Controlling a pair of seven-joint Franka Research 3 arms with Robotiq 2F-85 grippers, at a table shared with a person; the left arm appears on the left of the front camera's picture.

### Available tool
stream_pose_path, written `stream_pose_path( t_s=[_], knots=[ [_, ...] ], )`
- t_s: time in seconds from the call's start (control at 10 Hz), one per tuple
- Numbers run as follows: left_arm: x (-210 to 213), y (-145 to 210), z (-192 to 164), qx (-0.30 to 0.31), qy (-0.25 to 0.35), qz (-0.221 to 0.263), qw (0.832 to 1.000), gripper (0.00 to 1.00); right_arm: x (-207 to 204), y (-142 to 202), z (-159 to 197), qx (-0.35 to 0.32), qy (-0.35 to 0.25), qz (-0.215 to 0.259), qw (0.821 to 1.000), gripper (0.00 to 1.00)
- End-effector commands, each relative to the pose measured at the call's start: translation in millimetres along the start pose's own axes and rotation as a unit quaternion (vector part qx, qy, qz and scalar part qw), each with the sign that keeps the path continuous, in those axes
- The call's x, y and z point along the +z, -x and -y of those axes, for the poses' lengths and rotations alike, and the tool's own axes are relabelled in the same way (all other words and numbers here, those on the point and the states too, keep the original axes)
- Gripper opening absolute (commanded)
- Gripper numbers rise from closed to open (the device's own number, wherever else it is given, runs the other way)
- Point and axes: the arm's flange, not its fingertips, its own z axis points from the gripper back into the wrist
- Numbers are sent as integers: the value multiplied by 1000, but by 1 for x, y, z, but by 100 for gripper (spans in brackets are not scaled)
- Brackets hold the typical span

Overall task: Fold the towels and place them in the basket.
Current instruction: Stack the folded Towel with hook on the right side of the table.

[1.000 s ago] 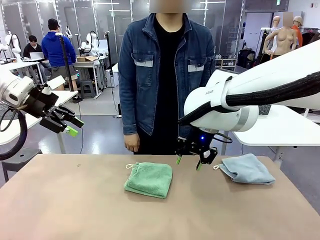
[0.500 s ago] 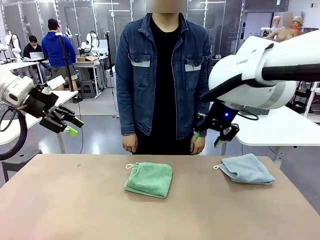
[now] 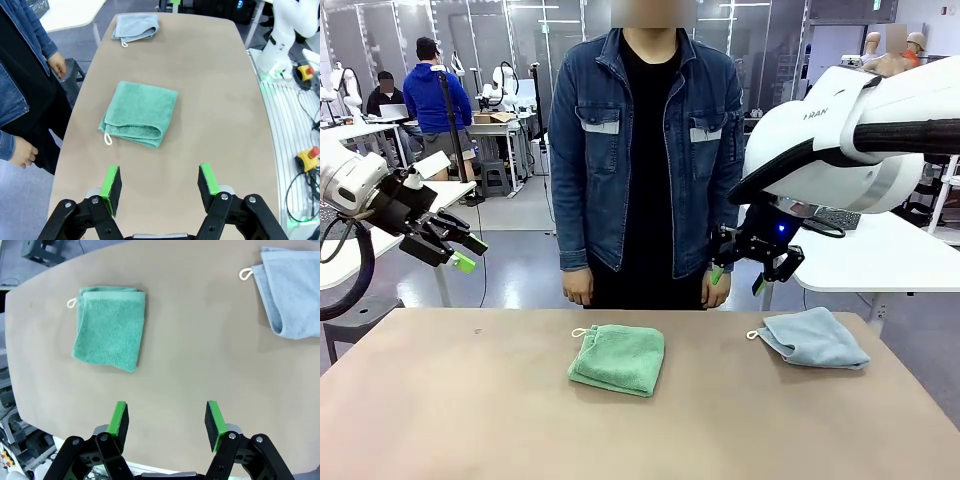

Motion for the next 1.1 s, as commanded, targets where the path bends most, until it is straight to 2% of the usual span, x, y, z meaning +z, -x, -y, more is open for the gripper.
stream_pose_path(
  t_s=[0.0, 0.2, 0.3, 0.5, 0.8, 1.0],
  knots=[
    [1, -2, 1, -3, -2, -2, 1000, 78, -9, 1, -26, -10, 3, -7, 1000, 77],
    [1, -2, 1, -3, -2, -2, 1000, 78, -59, -2, -53, -49, -13, -16, 999, 77],
    [1, -2, 1, -3, -2, -2, 1000, 78, -91, -1, -68, -66, -21, -38, 997, 77],
    [1, -2, 1, -3, -2, -2, 1000, 78, -139, 3, -86, -77, -26, -42, 996, 77],
    [1, -2, 1, -3, -2, -2, 1000, 78, -184, 0, -88, -82, -6, -39, 996, 77],
    [1, -2, 1, -3, -2, -2, 1000, 78, -205, -5, -85, -58, 0, -45, 997, 77]
  ],
)
